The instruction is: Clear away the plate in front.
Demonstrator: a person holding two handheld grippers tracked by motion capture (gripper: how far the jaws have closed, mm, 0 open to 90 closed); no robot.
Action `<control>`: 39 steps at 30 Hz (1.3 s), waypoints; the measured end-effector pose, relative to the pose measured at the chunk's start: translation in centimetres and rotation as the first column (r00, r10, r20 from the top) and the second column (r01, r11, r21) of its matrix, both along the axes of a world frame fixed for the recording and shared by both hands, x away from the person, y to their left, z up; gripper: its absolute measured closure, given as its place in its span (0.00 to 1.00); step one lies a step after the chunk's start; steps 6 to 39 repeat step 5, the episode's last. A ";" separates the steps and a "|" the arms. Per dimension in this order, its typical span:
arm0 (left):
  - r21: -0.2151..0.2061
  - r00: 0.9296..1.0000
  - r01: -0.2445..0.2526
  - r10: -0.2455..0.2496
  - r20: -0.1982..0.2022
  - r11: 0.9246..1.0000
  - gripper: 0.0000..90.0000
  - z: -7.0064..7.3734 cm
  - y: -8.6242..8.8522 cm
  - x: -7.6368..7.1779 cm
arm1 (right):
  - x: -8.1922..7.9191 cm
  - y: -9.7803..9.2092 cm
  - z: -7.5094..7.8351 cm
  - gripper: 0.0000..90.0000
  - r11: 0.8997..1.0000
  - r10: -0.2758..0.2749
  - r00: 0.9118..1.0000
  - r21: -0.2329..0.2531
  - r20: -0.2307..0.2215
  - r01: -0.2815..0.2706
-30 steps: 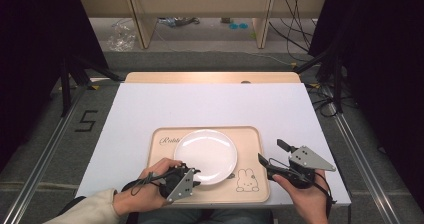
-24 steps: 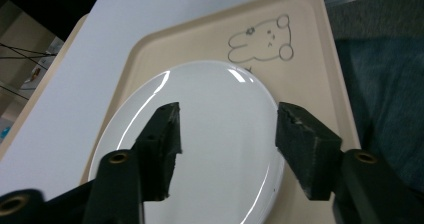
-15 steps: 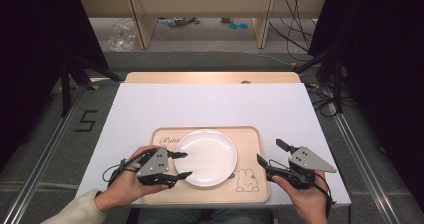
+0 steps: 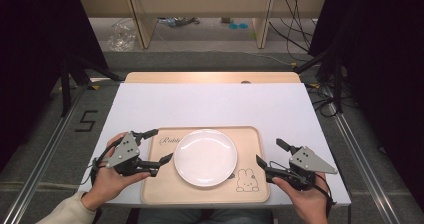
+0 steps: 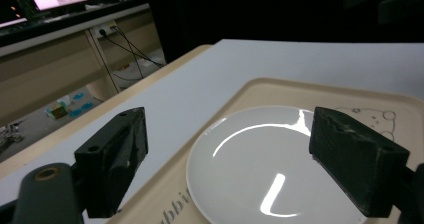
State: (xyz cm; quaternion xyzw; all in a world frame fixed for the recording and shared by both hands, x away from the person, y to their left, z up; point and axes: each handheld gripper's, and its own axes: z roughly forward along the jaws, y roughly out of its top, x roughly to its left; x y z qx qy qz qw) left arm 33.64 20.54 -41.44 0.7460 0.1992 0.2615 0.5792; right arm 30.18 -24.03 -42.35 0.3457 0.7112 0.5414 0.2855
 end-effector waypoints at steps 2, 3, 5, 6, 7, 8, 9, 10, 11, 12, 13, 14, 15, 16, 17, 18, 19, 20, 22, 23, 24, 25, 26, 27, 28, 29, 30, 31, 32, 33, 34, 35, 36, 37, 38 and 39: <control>-0.013 1.000 -0.004 0.004 0.007 1.000 0.17 0.1 0.2 0.1 | 0.0 0.0 0.0 0.19 1.000 0.002 1.000 -0.001 0.001 -0.002; -0.012 1.000 -0.008 0.008 0.007 1.000 0.16 0.0 0.2 0.1 | 0.0 0.0 0.0 0.19 1.000 0.002 1.000 -0.003 0.001 -0.002; -0.018 1.000 -0.019 0.019 0.007 1.000 0.16 0.0 0.3 0.2 | 0.1 -0.1 -0.1 0.18 1.000 0.012 1.000 0.004 -0.006 -0.012; -0.018 1.000 -0.019 0.019 0.007 1.000 0.16 0.0 0.3 0.2 | 0.1 -0.1 -0.1 0.18 1.000 0.012 1.000 0.004 -0.006 -0.012; -0.018 1.000 -0.019 0.019 0.007 1.000 0.16 0.0 0.3 0.2 | 0.1 -0.1 -0.1 0.18 1.000 0.012 1.000 0.004 -0.006 -0.012; -0.018 1.000 -0.019 0.019 0.007 1.000 0.16 0.0 0.3 0.2 | 0.1 -0.1 -0.1 0.18 1.000 0.012 1.000 0.004 -0.006 -0.012; -0.018 1.000 -0.019 0.019 0.007 1.000 0.16 0.0 0.3 0.2 | 0.1 -0.1 -0.1 0.18 1.000 0.012 1.000 0.004 -0.006 -0.012; -0.018 1.000 -0.019 0.019 0.007 1.000 0.16 0.0 0.3 0.2 | 0.1 -0.1 -0.1 0.18 1.000 0.012 1.000 0.004 -0.006 -0.012; -0.018 1.000 -0.019 0.019 0.007 1.000 0.16 0.0 0.3 0.2 | 0.1 -0.1 -0.1 0.18 1.000 0.012 1.000 0.004 -0.006 -0.012; -0.018 1.000 -0.019 0.019 0.007 1.000 0.16 0.0 0.3 0.2 | 0.1 -0.1 -0.1 0.18 1.000 0.012 1.000 0.004 -0.006 -0.012; -0.018 1.000 -0.019 0.019 0.007 1.000 0.16 0.0 0.3 0.2 | 0.1 -0.1 -0.1 0.18 1.000 0.012 1.000 0.004 -0.006 -0.012; -0.018 1.000 -0.019 0.019 0.007 1.000 0.16 0.0 0.3 0.2 | 0.1 -0.1 -0.1 0.18 1.000 0.012 1.000 0.004 -0.006 -0.012; -0.018 1.000 -0.019 0.019 0.007 1.000 0.16 0.0 0.3 0.2 | 0.1 -0.1 -0.1 0.18 1.000 0.012 1.000 0.004 -0.006 -0.012; -0.018 1.000 -0.019 0.019 0.007 1.000 0.16 0.0 0.3 0.2 | 0.1 -0.1 -0.1 0.18 1.000 0.012 1.000 0.004 -0.006 -0.012; -0.018 1.000 -0.019 0.019 0.007 1.000 0.16 0.0 0.3 0.2 | 0.1 -0.1 -0.1 0.18 1.000 0.012 1.000 0.004 -0.006 -0.012; -0.018 1.000 -0.019 0.019 0.007 1.000 0.16 0.0 0.3 0.2 | 0.1 -0.1 -0.1 0.18 1.000 0.012 1.000 0.004 -0.006 -0.012; -0.018 1.000 -0.019 0.019 0.007 1.000 0.16 0.0 0.3 0.2 | 0.1 -0.1 -0.1 0.18 1.000 0.012 1.000 0.004 -0.006 -0.012; -0.018 1.000 -0.019 0.019 0.007 1.000 0.16 0.0 0.3 0.2 | 0.1 -0.1 -0.1 0.18 1.000 0.012 1.000 0.004 -0.006 -0.012; -0.018 1.000 -0.019 0.019 0.007 1.000 0.16 0.0 0.3 0.2 | 0.1 -0.1 -0.1 0.18 1.000 0.012 1.000 0.004 -0.006 -0.012; -0.018 1.000 -0.019 0.019 0.007 1.000 0.16 0.0 0.3 0.2 | 0.1 -0.1 -0.1 0.18 1.000 0.012 1.000 0.004 -0.006 -0.012; -0.018 1.000 -0.019 0.019 0.007 1.000 0.16 0.0 0.3 0.2 | 0.1 -0.1 -0.1 0.18 1.000 0.012 1.000 0.004 -0.006 -0.012; -0.018 1.000 -0.019 0.019 0.007 1.000 0.16 0.0 0.3 0.2 | 0.1 -0.1 -0.1 0.18 1.000 0.012 1.000 0.004 -0.006 -0.012; -0.018 1.000 -0.019 0.019 0.007 1.000 0.16 0.0 0.3 0.2 | 0.1 -0.1 -0.1 0.18 1.000 0.012 1.000 0.004 -0.006 -0.012; -0.018 1.000 -0.019 0.019 0.007 1.000 0.16 0.0 0.3 0.2 | 0.1 -0.1 -0.1 0.18 1.000 0.012 1.000 0.004 -0.006 -0.012; -0.018 1.000 -0.019 0.019 0.007 1.000 0.16 0.0 0.3 0.2 | 0.1 -0.1 -0.1 0.18 1.000 0.012 1.000 0.004 -0.006 -0.012; -0.018 1.000 -0.019 0.019 0.007 1.000 0.16 0.0 0.3 0.2 | 0.1 -0.1 -0.1 0.18 1.000 0.012 1.000 0.004 -0.006 -0.012; -0.018 1.000 -0.019 0.019 0.007 1.000 0.16 0.0 0.3 0.2 | 0.1 -0.1 -0.1 0.18 1.000 0.012 1.000 0.004 -0.006 -0.012; -0.018 1.000 -0.019 0.019 0.007 1.000 0.16 0.0 0.3 0.2 | 0.1 -0.1 -0.1 0.18 1.000 0.012 1.000 0.004 -0.006 -0.012; -0.018 1.000 -0.019 0.019 0.007 1.000 0.16 0.0 0.3 0.2 | 0.1 -0.1 -0.1 0.18 1.000 0.012 1.000 0.004 -0.006 -0.012; -0.018 1.000 -0.019 0.019 0.007 1.000 0.16 0.0 0.3 0.2 | 0.1 -0.1 -0.1 0.18 1.000 0.012 1.000 0.004 -0.006 -0.012; -0.018 1.000 -0.019 0.019 0.007 1.000 0.16 0.0 0.3 0.2 | 0.1 -0.1 -0.1 0.18 1.000 0.012 1.000 0.004 -0.006 -0.012; -0.018 1.000 -0.019 0.019 0.007 1.000 0.16 0.0 0.3 0.2 | 0.1 -0.1 -0.1 0.18 1.000 0.012 1.000 0.004 -0.006 -0.012; -0.018 1.000 -0.019 0.019 0.007 1.000 0.16 0.0 0.3 0.2 | 0.1 -0.1 -0.1 0.18 1.000 0.012 1.000 0.004 -0.006 -0.012; -0.018 1.000 -0.019 0.019 0.007 1.000 0.16 0.0 0.3 0.2 | 0.1 -0.1 -0.1 0.18 1.000 0.012 1.000 0.004 -0.006 -0.012; -0.018 1.000 -0.019 0.019 0.007 1.000 0.16 0.0 0.3 0.2 | 0.1 -0.1 -0.1 0.18 1.000 0.012 1.000 0.004 -0.006 -0.012; -0.018 1.000 -0.019 0.019 0.007 1.000 0.16 0.0 0.3 0.2 | 0.1 -0.1 -0.1 0.18 1.000 0.012 1.000 0.004 -0.006 -0.012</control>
